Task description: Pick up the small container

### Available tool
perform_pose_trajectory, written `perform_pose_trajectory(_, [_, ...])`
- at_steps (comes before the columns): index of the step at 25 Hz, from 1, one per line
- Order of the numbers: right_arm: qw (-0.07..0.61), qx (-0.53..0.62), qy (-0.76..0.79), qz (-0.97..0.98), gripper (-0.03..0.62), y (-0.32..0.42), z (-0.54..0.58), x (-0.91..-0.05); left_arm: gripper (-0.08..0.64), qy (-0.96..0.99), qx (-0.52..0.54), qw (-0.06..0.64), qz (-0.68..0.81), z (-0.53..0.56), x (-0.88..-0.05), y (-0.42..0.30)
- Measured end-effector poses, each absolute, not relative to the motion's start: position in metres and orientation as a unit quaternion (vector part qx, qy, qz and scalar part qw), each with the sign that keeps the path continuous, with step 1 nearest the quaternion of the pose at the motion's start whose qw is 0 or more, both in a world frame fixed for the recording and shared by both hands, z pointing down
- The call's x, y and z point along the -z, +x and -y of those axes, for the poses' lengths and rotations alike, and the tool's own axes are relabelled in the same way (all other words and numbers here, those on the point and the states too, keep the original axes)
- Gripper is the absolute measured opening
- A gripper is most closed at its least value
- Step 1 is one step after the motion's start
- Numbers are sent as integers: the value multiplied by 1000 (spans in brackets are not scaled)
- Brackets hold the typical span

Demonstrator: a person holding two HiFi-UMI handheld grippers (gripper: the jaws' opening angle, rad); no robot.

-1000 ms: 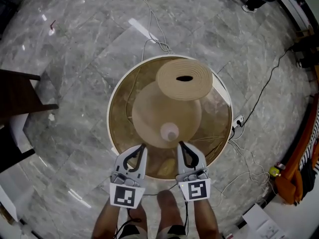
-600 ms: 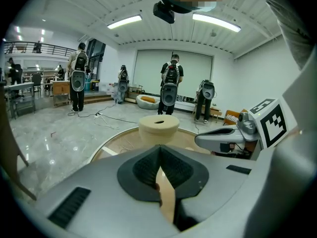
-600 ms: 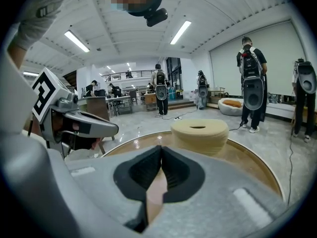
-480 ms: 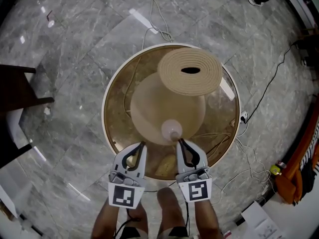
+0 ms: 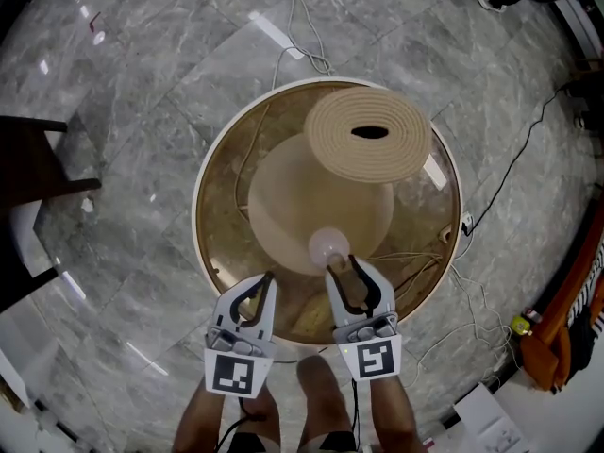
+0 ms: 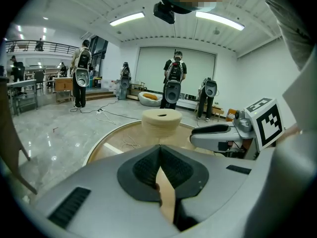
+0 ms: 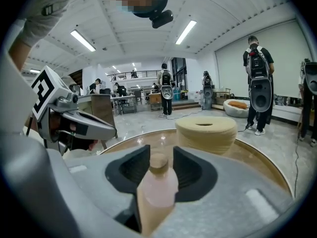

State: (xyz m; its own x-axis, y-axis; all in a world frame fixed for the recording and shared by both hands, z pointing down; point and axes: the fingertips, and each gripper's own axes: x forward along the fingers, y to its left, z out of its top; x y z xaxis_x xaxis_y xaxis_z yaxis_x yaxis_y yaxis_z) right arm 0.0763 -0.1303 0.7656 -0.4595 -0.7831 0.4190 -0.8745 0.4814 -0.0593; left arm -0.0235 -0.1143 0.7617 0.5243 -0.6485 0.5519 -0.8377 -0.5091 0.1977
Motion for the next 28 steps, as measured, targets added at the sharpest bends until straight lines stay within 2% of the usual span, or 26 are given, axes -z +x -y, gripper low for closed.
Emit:
perform_pose_trajectory(6, [159,-128,482,852,155,73,133,-765,17,842,-214,227,439,112,-769,-24])
perform_pose_trajectory(8, [162,-131,477,854,176,70,132,-770,17,842,-214,226,440,112,-771,-24])
perform_pose_trajectory(11, [163,-138,474,854,178,67,133,-777,17,850,-213,205,436,117,-770,-23])
perform_pose_trajectory(14, [166,-141,472,854,178,65,133,-782,17,838,-215,231,445,115,-775,-27])
perform_pose_trajectory(28, [182,-145,465,854,176,60,143,-805,17,836,-222,230,446,116,-791,-32])
